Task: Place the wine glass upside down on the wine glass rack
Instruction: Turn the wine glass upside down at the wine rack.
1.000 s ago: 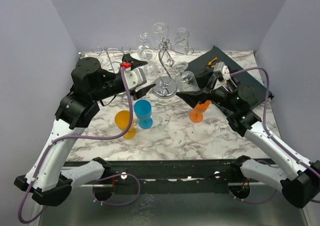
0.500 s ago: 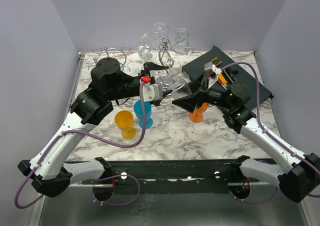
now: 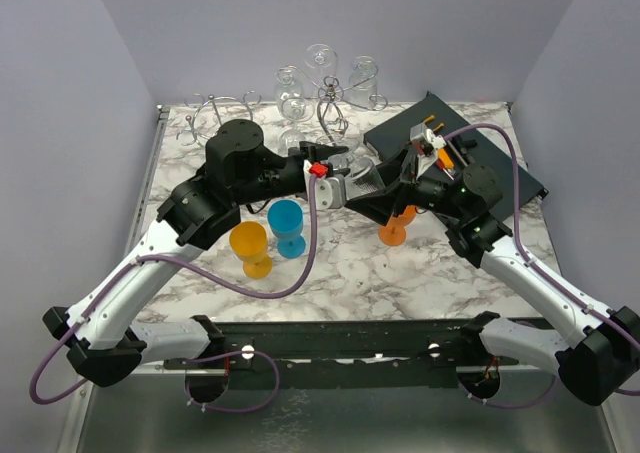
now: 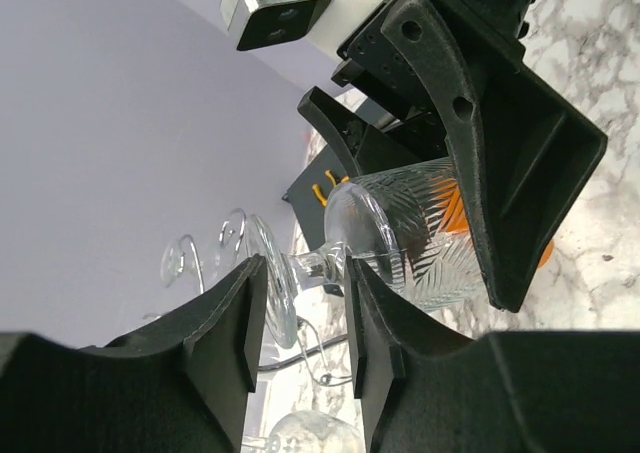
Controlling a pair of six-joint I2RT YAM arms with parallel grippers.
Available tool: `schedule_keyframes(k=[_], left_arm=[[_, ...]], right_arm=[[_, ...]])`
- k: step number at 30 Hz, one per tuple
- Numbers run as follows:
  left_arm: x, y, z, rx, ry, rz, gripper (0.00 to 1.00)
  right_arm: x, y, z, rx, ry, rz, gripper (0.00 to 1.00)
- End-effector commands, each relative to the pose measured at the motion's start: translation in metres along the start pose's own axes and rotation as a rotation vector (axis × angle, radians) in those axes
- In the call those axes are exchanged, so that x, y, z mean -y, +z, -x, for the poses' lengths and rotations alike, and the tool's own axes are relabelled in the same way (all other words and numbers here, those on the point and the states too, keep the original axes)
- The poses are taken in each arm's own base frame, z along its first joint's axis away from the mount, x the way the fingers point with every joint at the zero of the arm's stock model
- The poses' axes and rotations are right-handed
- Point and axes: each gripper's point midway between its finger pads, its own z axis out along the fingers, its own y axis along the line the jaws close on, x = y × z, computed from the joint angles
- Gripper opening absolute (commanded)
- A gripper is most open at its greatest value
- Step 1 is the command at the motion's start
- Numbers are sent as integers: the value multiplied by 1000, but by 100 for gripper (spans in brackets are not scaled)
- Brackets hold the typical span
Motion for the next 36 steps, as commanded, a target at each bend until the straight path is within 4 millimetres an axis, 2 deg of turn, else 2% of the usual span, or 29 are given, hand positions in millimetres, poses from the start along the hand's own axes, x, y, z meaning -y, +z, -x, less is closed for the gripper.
schedule_keyframes(k=[1, 5, 9, 13, 14, 16, 17, 19, 20, 27, 36], left_arm=[[-2, 6, -3, -34, 46, 14, 40], [-10, 12, -3, -52, 59, 32, 26], [-17, 13, 5, -46, 93, 51, 0], [-15, 9, 7, -45, 138, 54, 0], [-13, 9, 8, -42, 153, 49, 0], [-10, 7, 8, -41, 188, 43, 0], [-8, 6, 8, -40, 213, 40, 0], [-5, 3, 9, -33, 259, 34, 0], [-4, 2, 10, -29, 274, 33, 0], [0, -5, 17, 1, 382, 31, 0], [-4, -11, 29, 44, 449, 75, 0]], right_arm=[[-16, 7, 32, 87, -79, 57, 1], [-16, 14, 31, 84, -79, 76, 7], [-12, 16, 20, 57, -48, 75, 20], [-8, 15, 15, 48, -18, 58, 33], [-8, 15, 15, 47, -12, 56, 39], [-7, 15, 15, 46, 11, 45, 60], [-8, 16, 16, 37, 21, 46, 68], [-7, 17, 15, -1, 32, 36, 93], [-6, 18, 16, -19, 36, 30, 100], [-6, 14, 19, -95, 13, -9, 100], [-17, 2, -8, -205, -21, 63, 100]])
